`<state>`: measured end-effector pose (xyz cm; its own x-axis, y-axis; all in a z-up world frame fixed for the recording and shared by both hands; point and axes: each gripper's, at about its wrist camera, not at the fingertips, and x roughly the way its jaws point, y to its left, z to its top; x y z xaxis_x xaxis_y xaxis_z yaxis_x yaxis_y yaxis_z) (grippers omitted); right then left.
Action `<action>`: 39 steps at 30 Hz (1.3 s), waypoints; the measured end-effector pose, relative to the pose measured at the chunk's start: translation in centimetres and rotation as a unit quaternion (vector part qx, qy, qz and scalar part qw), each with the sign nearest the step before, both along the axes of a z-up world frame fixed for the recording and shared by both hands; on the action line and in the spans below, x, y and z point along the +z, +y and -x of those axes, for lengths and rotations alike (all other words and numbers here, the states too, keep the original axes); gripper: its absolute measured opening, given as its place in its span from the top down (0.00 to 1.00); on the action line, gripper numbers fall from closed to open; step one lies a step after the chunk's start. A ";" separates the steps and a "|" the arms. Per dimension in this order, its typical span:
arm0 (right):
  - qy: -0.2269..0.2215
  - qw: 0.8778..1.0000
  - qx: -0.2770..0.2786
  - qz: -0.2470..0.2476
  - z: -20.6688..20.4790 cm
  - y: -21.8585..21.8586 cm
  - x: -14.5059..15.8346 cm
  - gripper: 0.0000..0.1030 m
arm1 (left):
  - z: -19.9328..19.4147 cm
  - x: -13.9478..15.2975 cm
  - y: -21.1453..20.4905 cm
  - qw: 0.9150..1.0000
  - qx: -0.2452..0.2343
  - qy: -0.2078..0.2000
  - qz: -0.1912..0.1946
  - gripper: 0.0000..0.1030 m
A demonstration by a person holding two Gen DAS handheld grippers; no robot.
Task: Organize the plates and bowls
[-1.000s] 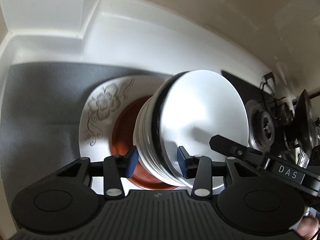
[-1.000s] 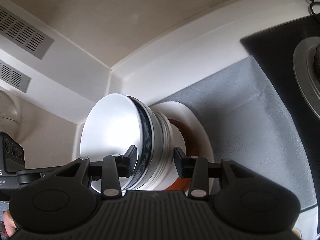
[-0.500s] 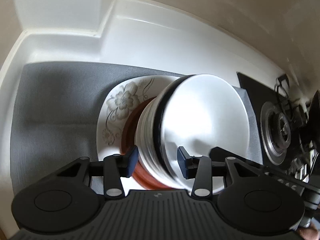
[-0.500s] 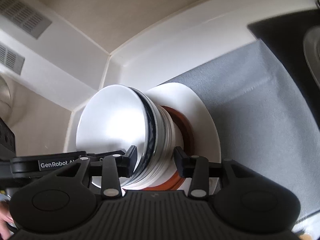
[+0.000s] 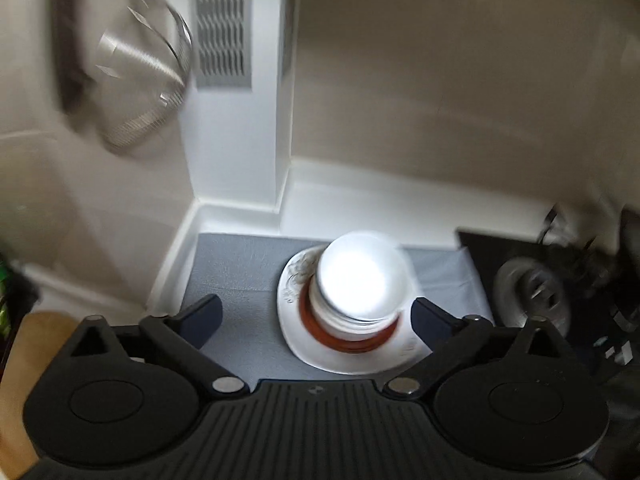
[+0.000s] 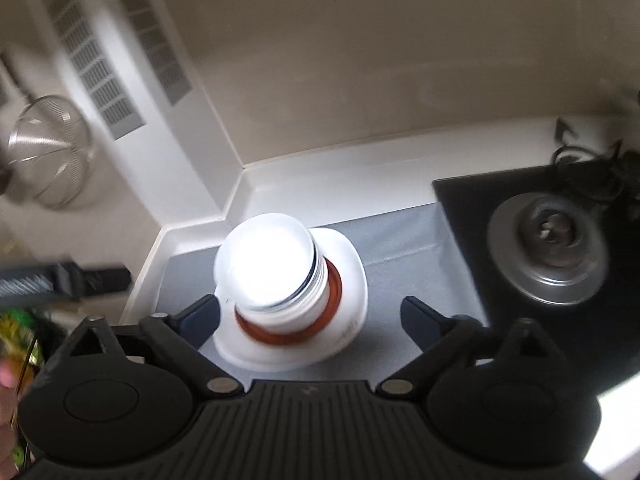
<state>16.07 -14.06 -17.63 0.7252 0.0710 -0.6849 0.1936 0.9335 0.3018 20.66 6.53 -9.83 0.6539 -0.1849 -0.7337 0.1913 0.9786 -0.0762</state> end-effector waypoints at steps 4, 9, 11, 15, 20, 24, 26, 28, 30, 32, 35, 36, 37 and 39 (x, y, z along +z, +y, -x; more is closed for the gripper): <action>-0.007 1.000 0.011 0.007 5.1 0.3 4.7 0.00 | 5.7 4.4 -2.0 1.000 0.011 -0.009 0.005 0.01; -0.003 0.999 0.019 0.027 11.4 0.1 9.4 0.00 | 12.6 7.7 -5.3 1.000 -0.013 -0.006 -0.012 0.01; 0.010 0.999 0.015 0.041 13.6 -0.1 10.5 0.00 | 15.3 8.3 -6.6 0.999 -0.012 -0.021 -0.030 0.01; 0.028 0.999 0.010 0.040 17.6 -1.0 11.0 0.00 | 19.7 8.6 -8.0 0.998 0.007 -0.035 -0.061 0.01; 0.044 0.998 0.013 0.030 21.1 -1.6 10.6 0.00 | 23.1 8.4 -8.6 0.997 0.019 -0.022 -0.065 0.01; 0.047 0.998 0.019 0.029 22.6 -1.5 10.4 0.00 | 24.6 8.5 -8.6 0.997 0.022 -0.018 -0.070 0.01; 0.043 0.998 0.021 0.037 23.2 -1.3 10.5 0.00 | 25.3 8.5 -8.6 0.997 0.022 -0.018 -0.070 0.01; 0.043 0.998 0.020 0.043 23.5 -1.2 10.5 0.00 | 25.6 8.5 -8.6 0.997 0.023 -0.016 -0.073 0.01; 0.044 0.998 0.021 0.046 23.8 -1.1 10.5 0.00 | 25.8 8.4 -8.6 0.997 0.025 -0.015 -0.077 0.01; 0.046 0.998 0.020 0.042 24.2 -1.2 10.4 0.00 | 26.1 8.3 -8.6 0.997 0.026 -0.014 -0.078 0.01; 0.049 0.998 0.022 0.036 24.5 -1.4 10.2 0.00 | 26.5 8.3 -8.6 0.997 0.024 -0.012 -0.078 0.01; 0.049 0.998 0.022 0.035 24.6 -1.4 10.2 0.00 | 26.7 8.3 -8.7 0.997 0.024 -0.011 -0.078 0.01; 0.049 0.998 0.022 0.035 24.8 -1.4 10.2 0.00 | 26.7 8.3 -8.7 0.997 0.024 -0.012 -0.078 0.01; 0.049 0.998 0.021 0.032 25.0 -1.5 10.1 0.00 | 26.9 8.3 -8.8 0.996 0.024 -0.013 -0.081 0.01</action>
<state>-8.91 -15.55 -7.54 0.6525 0.0540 -0.7559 0.1796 0.9580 0.2234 -6.26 -2.27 -1.57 0.6777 -0.0340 -0.7345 0.1438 0.9858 0.0870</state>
